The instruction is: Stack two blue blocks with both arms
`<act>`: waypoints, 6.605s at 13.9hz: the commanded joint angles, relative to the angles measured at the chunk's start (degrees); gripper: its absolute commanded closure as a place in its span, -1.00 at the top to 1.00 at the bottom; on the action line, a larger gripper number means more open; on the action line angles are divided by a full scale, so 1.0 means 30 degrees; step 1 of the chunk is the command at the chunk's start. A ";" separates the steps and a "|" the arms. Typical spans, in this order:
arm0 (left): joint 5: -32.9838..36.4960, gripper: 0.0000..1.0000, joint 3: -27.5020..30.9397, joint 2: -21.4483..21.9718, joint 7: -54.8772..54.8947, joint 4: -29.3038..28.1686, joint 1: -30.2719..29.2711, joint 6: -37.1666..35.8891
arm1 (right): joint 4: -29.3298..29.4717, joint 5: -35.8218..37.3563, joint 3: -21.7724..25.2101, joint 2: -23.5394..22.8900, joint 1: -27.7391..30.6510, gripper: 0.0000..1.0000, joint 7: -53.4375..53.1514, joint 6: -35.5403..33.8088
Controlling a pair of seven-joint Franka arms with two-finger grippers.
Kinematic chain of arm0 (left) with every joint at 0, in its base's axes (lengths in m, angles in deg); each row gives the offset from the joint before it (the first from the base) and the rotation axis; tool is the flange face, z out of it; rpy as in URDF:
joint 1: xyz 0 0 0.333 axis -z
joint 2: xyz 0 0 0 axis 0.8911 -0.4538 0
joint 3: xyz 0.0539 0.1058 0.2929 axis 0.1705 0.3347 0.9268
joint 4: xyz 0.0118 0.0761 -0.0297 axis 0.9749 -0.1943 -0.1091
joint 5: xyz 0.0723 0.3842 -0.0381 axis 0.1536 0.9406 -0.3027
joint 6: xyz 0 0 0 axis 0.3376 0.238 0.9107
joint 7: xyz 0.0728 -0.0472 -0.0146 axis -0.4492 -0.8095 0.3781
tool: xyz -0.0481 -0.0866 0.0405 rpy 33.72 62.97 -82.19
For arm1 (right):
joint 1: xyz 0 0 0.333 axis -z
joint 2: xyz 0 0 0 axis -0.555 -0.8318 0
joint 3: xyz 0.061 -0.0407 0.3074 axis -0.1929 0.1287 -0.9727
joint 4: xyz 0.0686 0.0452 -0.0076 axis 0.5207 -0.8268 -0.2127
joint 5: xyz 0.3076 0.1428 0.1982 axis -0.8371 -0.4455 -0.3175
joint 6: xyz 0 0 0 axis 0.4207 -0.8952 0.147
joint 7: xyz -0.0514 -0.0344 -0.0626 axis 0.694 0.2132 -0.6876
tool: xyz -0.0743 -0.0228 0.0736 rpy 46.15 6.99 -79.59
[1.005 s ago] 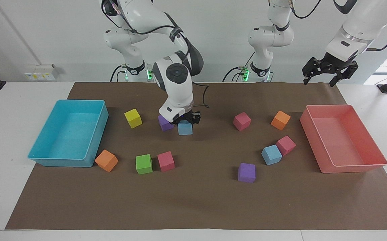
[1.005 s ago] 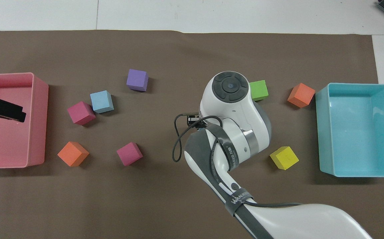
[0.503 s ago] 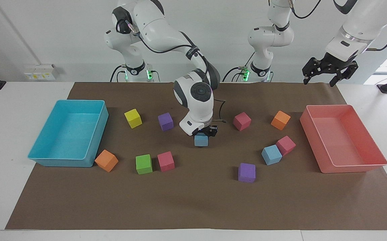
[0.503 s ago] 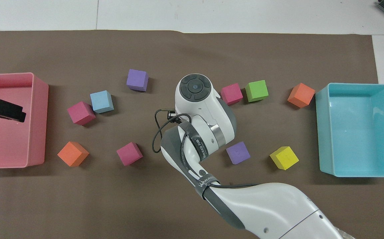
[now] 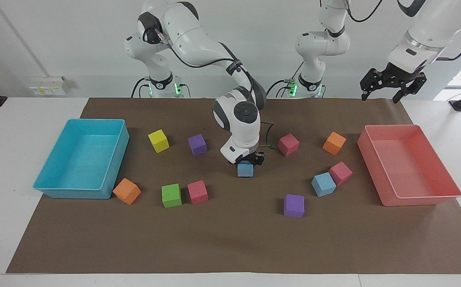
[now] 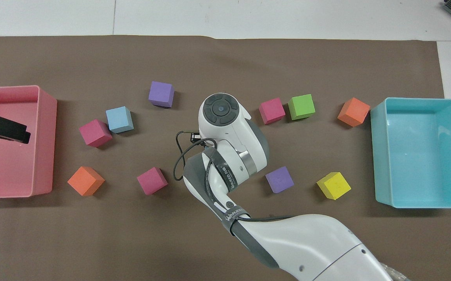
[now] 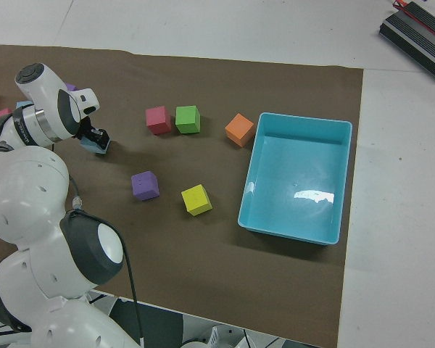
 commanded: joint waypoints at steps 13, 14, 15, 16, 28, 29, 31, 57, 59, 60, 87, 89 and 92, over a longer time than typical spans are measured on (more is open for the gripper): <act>-0.0030 1.00 -0.0181 0.0239 0.0138 -0.0124 -0.0361 0.0046 | -0.0811 0.0235 0.0040 0.0148 -0.0116 0.13 0.2527 -0.0079; -0.0030 1.00 -0.0181 0.0239 0.0196 -0.0124 -0.0390 0.0046 | -0.0899 0.0235 0.0040 0.0177 -0.0116 0.38 0.2527 -0.0079; -0.0030 1.00 -0.0181 0.0239 0.0255 -0.0124 -0.0390 0.0046 | -0.1016 0.0264 0.0040 0.0236 -0.0116 0.89 0.2556 0.0037; -0.0059 1.00 -0.0181 0.0239 0.0255 -0.0124 -0.0390 0.0046 | -0.1046 0.0468 0.0040 0.0294 -0.0145 1.00 0.2527 -0.0020; -0.0060 1.00 -0.0181 0.0268 0.0050 -0.0241 -0.0274 0.0631 | -0.3591 -0.0724 0.0186 0.6469 0.2340 1.00 0.2785 -0.1187; -0.0060 1.00 -0.0181 0.0239 0.0050 -0.0386 -0.0128 0.0806 | -0.3856 -0.1775 0.0215 0.6969 0.2722 1.00 0.3661 -0.1685; -0.0031 1.00 -0.0268 0.0122 0.0021 -0.0736 -0.0068 0.1507 | -0.4616 -0.4874 0.0215 0.7413 0.4008 1.00 0.5474 -0.1837; 0.1903 1.00 -0.0415 -0.6233 -0.9061 -0.5896 0.2247 1.4254 | -0.9601 -2.2557 0.0215 0.3840 0.5392 -1.00 2.5291 0.2850; 0.1903 1.00 -0.0415 -0.6732 -0.9353 -0.5925 0.2508 1.4809 | -0.9659 -2.2558 0.0215 0.3840 0.5363 -1.00 2.5407 0.2909; 0.1903 1.00 -0.0415 -0.6734 -0.9354 -0.5925 0.2568 1.4812 | -0.9688 -2.2558 0.0215 0.3869 0.5362 -1.00 2.5466 0.3112; 0.2020 -0.95 -0.0269 -0.6590 -0.9325 -0.7009 0.2803 1.5254 | -0.9894 -2.2558 0.0215 0.3957 0.5362 -1.00 2.5584 0.3232; 0.2020 -0.98 -0.0239 -0.5917 -0.9149 -0.7009 0.2919 1.4581 | -0.9894 -2.2558 0.0215 0.3957 0.5362 -1.00 2.5584 0.3232; 0.2020 -0.97 -0.0472 -0.4949 -0.9178 -0.6834 0.3155 1.3029 | -0.9894 -2.2558 0.0215 0.3957 0.5362 -1.00 2.5584 0.3232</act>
